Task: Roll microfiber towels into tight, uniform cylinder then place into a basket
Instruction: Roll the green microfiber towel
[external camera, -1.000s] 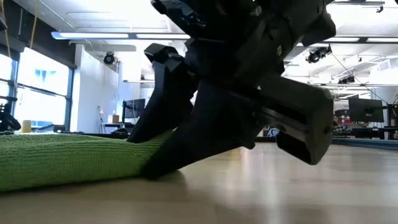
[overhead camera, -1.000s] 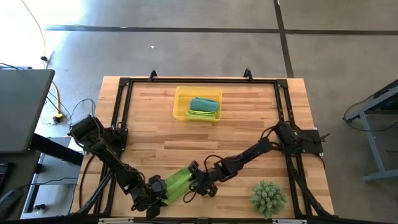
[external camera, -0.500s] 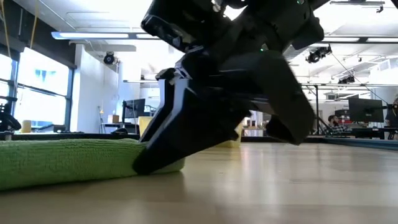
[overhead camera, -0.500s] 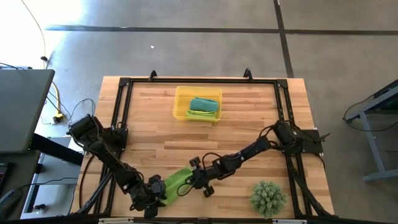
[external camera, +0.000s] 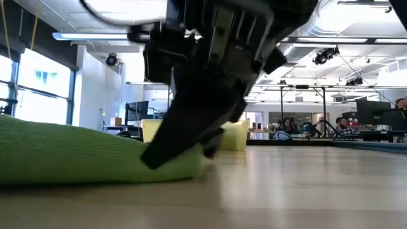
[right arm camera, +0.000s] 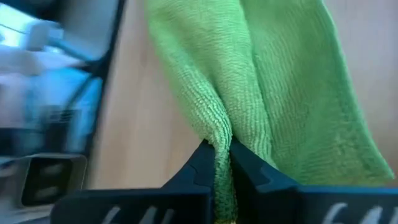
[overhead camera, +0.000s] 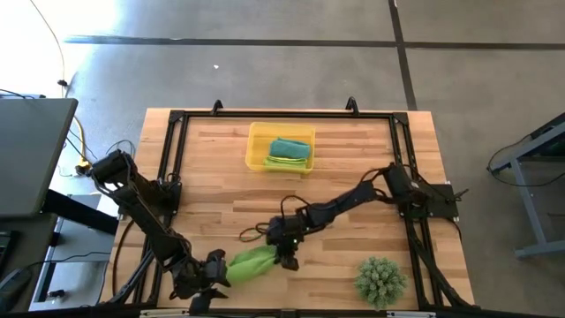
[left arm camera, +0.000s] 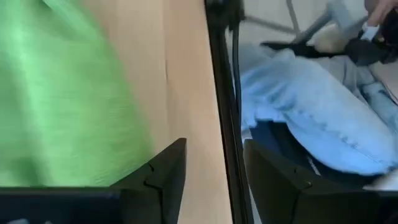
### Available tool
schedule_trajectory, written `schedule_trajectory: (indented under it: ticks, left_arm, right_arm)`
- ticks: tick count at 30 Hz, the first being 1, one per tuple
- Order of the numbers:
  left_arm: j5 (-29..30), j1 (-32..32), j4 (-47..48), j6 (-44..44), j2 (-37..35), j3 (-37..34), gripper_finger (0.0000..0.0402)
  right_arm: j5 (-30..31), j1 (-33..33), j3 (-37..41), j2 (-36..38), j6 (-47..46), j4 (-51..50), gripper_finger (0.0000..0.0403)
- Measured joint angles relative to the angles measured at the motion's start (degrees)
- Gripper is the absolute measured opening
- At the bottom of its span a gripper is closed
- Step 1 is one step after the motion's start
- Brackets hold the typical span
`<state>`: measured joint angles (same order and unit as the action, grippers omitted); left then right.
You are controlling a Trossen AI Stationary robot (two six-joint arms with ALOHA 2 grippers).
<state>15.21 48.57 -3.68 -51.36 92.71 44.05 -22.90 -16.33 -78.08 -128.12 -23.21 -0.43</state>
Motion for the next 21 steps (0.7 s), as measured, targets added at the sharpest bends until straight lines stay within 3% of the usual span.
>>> schedule_trajectory:
  ticks: [4,9,13,21]
  left_arm:
    - [5.56,-0.61,-3.51,5.12,0.34,0.09,0.0149]
    - [13.87,-2.55,-3.65,5.6,0.78,0.11,0.0151]
    - [13.28,-4.35,-2.91,5.99,2.49,0.14,0.0161]
    - [5.16,-5.0,4.72,1.01,5.97,0.14,0.0179]
  right_arm:
    - [-9.26,2.31,0.11,-0.08,-5.91,0.85,0.0006]
    - [-11.28,3.68,0.11,-0.08,-10.27,1.24,0.0006]
    - [-11.11,3.69,0.09,-0.06,-10.18,1.05,0.0006]
    - [-11.01,3.69,0.09,-0.04,-10.41,0.63,0.0006]
